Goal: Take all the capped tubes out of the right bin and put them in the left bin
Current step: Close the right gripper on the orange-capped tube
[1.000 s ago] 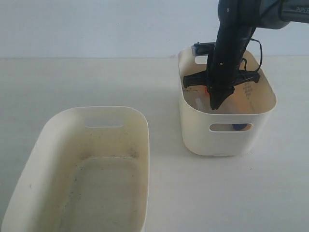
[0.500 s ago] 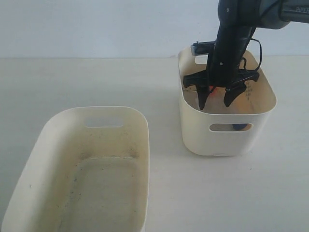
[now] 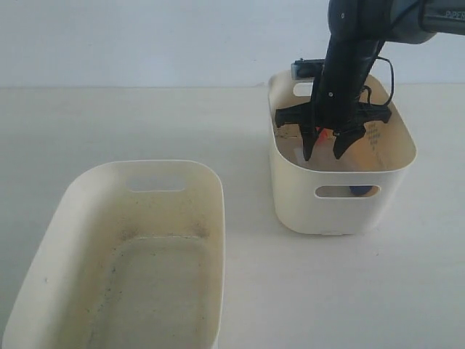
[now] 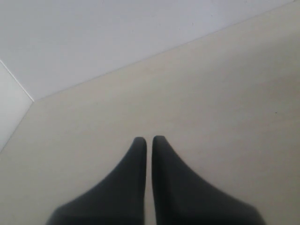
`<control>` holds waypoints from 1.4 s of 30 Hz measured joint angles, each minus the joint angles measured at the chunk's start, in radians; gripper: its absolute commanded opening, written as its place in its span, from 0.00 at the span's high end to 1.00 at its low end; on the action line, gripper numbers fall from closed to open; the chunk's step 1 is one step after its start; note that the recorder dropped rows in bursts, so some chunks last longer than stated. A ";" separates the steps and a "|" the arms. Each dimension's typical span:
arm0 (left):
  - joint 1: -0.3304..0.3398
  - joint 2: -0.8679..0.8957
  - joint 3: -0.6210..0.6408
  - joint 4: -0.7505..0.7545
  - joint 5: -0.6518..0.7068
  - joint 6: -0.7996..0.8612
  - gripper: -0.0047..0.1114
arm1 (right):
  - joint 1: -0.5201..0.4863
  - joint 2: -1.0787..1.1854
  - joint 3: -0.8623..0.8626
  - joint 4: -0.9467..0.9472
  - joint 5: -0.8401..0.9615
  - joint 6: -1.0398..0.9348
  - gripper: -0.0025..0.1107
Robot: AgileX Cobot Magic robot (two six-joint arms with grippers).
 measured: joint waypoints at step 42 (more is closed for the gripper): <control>0.000 0.000 0.000 0.000 0.000 0.000 0.92 | 0.011 0.037 -0.006 -0.116 -0.018 0.133 0.54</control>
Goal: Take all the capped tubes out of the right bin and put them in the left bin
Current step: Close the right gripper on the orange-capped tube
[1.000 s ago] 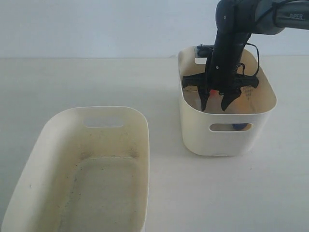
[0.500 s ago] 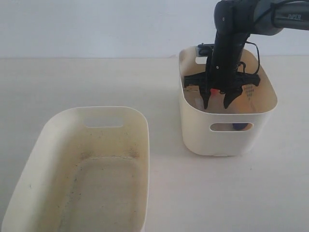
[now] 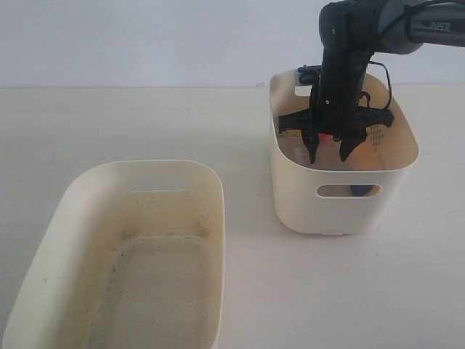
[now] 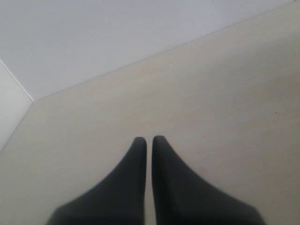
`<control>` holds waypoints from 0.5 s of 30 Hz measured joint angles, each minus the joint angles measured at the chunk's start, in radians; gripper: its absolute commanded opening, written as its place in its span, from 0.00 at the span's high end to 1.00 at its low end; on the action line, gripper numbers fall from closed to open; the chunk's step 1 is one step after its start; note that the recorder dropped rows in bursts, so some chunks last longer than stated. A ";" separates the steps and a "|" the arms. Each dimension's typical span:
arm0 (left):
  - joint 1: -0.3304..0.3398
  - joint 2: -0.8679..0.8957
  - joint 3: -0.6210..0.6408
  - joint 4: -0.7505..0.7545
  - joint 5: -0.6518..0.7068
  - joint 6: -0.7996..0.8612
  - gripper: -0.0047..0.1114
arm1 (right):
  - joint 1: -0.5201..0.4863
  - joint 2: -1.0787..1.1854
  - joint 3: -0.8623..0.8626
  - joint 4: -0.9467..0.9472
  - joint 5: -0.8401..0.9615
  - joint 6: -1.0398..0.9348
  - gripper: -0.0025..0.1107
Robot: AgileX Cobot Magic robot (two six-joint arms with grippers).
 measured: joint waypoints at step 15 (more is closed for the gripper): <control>0.000 0.000 0.000 0.000 0.000 0.000 0.92 | 0.000 0.000 0.000 -0.007 -0.002 0.006 0.56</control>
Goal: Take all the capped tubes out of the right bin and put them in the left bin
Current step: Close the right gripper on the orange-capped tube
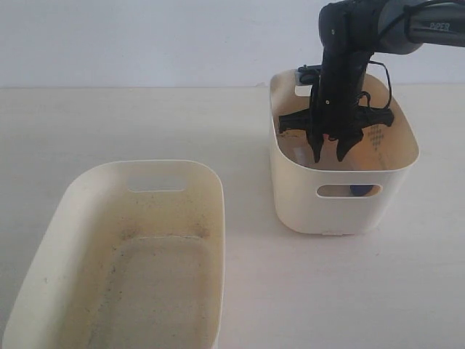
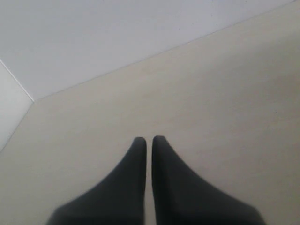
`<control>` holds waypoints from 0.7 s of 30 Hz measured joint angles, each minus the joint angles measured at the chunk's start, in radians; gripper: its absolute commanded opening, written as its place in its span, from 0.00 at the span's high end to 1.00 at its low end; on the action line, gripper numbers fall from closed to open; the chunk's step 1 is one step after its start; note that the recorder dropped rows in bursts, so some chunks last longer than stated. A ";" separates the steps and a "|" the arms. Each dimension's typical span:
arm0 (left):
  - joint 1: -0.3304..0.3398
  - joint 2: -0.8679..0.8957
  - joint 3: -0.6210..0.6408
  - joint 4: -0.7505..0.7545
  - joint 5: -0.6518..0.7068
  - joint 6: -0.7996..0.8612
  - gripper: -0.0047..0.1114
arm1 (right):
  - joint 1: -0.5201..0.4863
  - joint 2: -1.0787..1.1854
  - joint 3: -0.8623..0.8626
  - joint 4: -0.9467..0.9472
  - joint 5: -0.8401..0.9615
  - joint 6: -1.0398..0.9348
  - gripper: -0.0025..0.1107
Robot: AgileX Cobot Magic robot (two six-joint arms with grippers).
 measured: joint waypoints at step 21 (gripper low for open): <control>0.000 0.000 0.000 0.000 0.000 0.000 0.92 | 0.008 0.055 0.000 -0.008 -0.005 0.010 0.98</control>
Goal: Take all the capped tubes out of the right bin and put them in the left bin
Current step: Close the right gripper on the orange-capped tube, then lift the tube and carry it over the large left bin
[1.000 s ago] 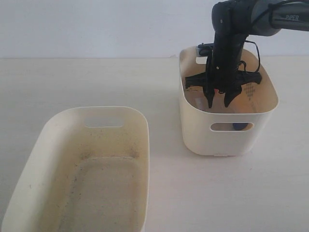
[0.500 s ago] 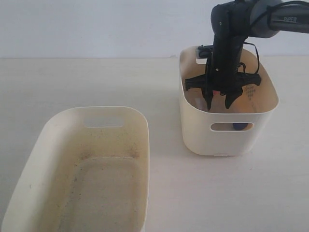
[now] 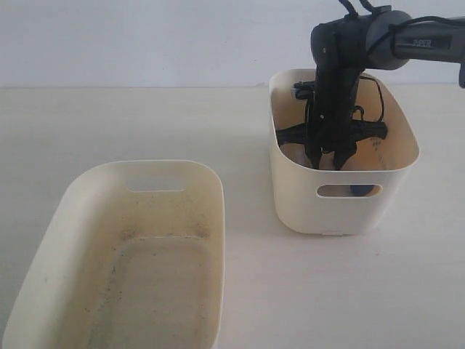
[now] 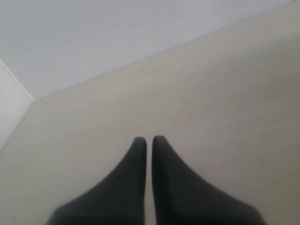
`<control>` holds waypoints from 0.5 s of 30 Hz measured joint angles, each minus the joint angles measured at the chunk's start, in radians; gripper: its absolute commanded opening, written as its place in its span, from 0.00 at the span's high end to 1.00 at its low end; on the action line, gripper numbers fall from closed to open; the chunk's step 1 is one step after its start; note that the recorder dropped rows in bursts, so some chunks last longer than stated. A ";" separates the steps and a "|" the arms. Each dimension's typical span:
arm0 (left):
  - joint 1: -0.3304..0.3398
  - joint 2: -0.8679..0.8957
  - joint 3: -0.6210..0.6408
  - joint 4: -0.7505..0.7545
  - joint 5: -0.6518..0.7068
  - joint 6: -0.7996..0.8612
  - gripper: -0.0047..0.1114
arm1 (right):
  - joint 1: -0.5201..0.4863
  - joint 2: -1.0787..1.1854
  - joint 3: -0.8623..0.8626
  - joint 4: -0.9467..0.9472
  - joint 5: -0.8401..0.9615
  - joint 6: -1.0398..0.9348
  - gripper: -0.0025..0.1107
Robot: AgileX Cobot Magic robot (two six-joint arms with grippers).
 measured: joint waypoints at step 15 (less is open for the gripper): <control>0.000 0.000 0.000 0.000 0.000 0.000 0.92 | 0.000 -0.073 0.000 0.005 0.059 -0.006 0.98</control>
